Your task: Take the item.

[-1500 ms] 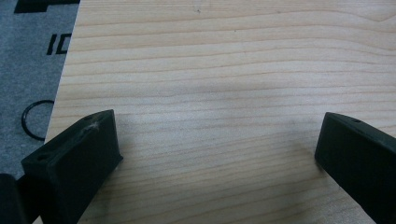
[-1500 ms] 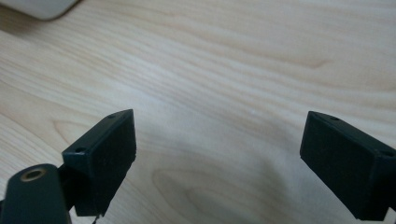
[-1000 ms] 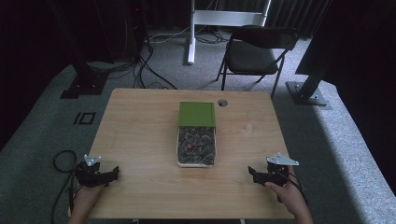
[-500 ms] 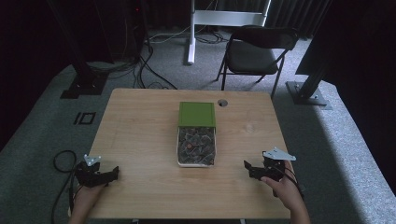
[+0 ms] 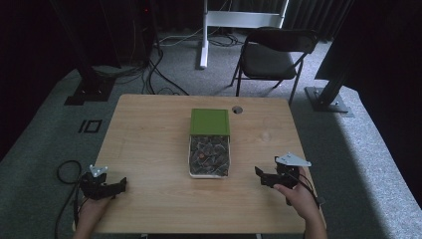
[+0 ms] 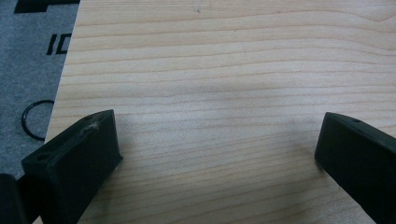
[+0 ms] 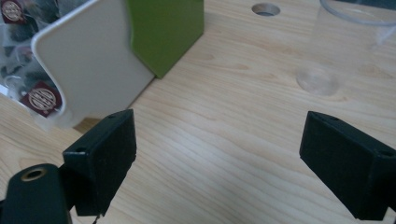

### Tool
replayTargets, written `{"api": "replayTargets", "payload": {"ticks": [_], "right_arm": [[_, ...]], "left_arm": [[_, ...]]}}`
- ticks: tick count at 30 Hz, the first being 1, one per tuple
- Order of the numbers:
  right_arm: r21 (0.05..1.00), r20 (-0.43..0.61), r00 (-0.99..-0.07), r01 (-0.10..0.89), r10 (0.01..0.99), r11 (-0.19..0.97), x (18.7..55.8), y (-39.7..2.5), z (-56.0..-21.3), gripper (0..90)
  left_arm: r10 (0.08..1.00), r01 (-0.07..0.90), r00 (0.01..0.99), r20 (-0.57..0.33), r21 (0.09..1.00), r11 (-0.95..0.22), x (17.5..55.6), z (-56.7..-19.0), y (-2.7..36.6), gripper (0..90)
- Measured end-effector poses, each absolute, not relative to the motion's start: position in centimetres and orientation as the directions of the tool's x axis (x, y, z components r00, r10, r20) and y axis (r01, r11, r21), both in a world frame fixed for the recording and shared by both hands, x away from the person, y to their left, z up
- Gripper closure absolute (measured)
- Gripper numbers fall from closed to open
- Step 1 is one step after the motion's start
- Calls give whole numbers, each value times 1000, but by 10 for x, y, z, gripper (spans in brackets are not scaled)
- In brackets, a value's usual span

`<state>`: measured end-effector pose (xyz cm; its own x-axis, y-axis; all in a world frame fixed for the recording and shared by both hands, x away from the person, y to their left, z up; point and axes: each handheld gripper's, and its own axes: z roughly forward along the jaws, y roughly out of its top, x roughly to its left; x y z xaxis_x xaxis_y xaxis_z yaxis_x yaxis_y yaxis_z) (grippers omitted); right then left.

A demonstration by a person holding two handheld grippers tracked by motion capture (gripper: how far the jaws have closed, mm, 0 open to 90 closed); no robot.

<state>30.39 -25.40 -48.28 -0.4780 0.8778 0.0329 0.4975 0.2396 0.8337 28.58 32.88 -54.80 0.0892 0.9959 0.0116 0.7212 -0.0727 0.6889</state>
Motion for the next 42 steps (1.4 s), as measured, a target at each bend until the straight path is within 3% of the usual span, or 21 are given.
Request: {"api": "replayTargets", "payload": {"ticks": [42], "right_arm": [[869,37,-611,411,791,277,327,-183,-454,112]], "left_arm": [[996,721,88,11,689,-72,286,-548,329,3]]}}
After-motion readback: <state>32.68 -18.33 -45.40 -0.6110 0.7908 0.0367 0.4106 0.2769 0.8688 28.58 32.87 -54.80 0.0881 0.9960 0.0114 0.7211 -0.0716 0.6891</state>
